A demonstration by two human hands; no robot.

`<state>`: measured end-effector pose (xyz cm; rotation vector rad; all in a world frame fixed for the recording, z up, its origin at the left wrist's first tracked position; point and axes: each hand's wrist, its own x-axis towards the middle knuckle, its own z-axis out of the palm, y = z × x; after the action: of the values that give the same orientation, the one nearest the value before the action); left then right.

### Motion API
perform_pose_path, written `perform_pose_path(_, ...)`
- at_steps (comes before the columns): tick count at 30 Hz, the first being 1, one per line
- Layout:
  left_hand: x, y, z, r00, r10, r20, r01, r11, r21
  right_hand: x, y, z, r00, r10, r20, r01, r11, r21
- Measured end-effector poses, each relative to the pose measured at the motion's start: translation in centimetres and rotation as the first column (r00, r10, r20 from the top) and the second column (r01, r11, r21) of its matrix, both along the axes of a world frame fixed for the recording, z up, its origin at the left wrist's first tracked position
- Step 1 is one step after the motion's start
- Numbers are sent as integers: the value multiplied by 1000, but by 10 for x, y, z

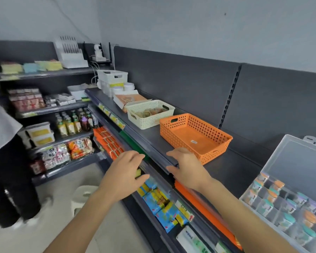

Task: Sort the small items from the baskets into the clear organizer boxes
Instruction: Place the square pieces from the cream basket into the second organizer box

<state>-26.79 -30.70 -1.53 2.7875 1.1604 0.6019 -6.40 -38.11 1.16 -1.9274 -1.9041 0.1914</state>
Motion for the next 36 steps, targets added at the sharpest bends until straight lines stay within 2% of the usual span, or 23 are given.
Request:
perform_pose_path(12,8,159,6,993,108,-49,-109,994,-16,28,183,11,998,48,-31,-46,998,43)
perform_pose_path(19,13,238,-1,996,88,-21,-89,994,-59,32,260,7,1000,21,-7,-21,1000,-6)
perform_pose_path(28,27,374,4,995,-103,-1,103,993,-64,32,356,-2,981,-189,-49,188,982,-22)
perform_pose_path(36,40,475,15,953,-304,4,303,949,-81,26,412,-4,899,-426,-103,427,904,-9)
